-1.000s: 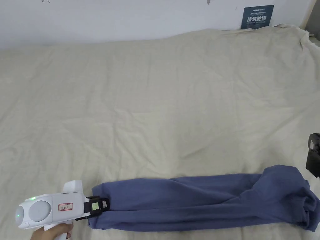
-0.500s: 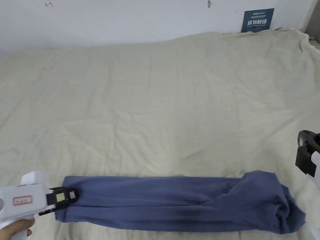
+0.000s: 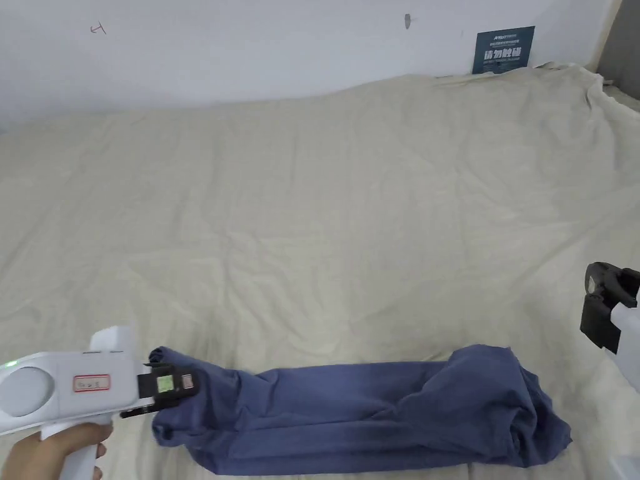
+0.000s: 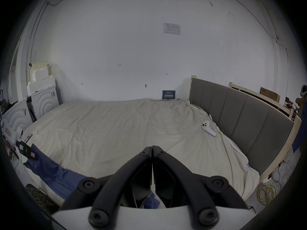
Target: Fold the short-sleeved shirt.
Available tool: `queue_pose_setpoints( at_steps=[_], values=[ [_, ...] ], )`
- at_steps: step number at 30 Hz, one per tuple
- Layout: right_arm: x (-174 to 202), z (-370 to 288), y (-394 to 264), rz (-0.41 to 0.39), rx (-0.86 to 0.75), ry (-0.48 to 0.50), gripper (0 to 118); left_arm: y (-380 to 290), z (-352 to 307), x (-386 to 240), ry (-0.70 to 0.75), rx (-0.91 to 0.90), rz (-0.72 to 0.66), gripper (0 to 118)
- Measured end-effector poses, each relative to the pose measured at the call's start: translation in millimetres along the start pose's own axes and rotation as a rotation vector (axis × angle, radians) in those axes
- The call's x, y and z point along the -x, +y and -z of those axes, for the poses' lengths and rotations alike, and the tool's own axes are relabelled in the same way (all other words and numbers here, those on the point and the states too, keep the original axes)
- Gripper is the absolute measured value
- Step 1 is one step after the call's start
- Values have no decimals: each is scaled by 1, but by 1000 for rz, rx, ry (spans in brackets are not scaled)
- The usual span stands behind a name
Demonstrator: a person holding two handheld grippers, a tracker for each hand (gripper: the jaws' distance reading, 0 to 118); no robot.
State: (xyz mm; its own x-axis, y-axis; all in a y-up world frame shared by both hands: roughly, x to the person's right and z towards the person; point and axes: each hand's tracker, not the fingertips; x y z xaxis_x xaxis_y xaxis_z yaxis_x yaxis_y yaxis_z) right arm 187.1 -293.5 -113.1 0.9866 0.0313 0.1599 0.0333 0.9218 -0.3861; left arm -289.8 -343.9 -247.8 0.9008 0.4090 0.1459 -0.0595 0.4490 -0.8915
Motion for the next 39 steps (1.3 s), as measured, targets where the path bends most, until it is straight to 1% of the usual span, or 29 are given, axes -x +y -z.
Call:
queue_pose_setpoints(
  at_steps=[4, 8, 12, 16, 18, 19, 20, 21, 22, 23, 24, 25, 26, 32, 35, 36, 37, 39],
  values=[
    [-6, -3, -2, 4, -4, -3, 0, 1, 31, -34, -57, 31, 13, 5],
    [-13, -7, -5, 14, -4, -4, 0, -3, 68, -68, -72, 86, 60, 5],
    [-19, -9, -10, 14, -2, -10, 0, -8, 109, -81, -94, 142, 72, 5],
    [-24, -9, -15, 26, 14, -11, 0, -17, 140, -92, -72, 189, 84, 5],
    [-24, -10, -17, 17, 21, -16, 0, -23, 150, -99, -47, 205, 128, 6],
    [-25, -9, -18, 14, 23, -17, 0, -24, 153, -100, -32, 206, 126, 7],
    [-25, -9, -19, 13, 25, -17, 0, -24, 154, -101, -22, 206, 127, 11],
    [-26, -9, -20, 14, 27, -16, 0, -26, 153, -104, -18, 203, 129, 22],
    [-26, -9, -20, 18, 29, -18, 0, -26, 151, -105, -10, 191, 129, 37],
    [-26, -9, -20, 22, 31, -21, 0, -26, 149, -105, -6, 176, 130, 59],
    [-27, -8, -21, 24, 34, -22, 0, -25, 147, -105, 2, 156, 132, 87],
    [-27, -8, -21, 26, 36, -22, 0, -26, 142, -106, 9, 128, 131, 104],
    [-26, -8, -21, 28, 37, -21, 0, -25, 136, -106, 21, 94, 129, 112],
    [-21, -8, -21, 20, 37, -12, 0, -20, 84, -91, -12, -48, 137, 113],
    [-19, -7, -20, 23, 35, -6, 0, -21, 60, -76, 62, -130, 168, 113],
    [-18, -7, -19, 23, 33, -3, 0, -22, 54, -70, 106, -149, 181, 110],
    [-17, -6, -18, 23, 30, -1, 0, -24, 49, -66, 140, -157, 203, 104],
    [-15, -6, -17, 20, 26, 4, 0, -30, 42, -56, 187, -189, 239, 82]
  ],
)
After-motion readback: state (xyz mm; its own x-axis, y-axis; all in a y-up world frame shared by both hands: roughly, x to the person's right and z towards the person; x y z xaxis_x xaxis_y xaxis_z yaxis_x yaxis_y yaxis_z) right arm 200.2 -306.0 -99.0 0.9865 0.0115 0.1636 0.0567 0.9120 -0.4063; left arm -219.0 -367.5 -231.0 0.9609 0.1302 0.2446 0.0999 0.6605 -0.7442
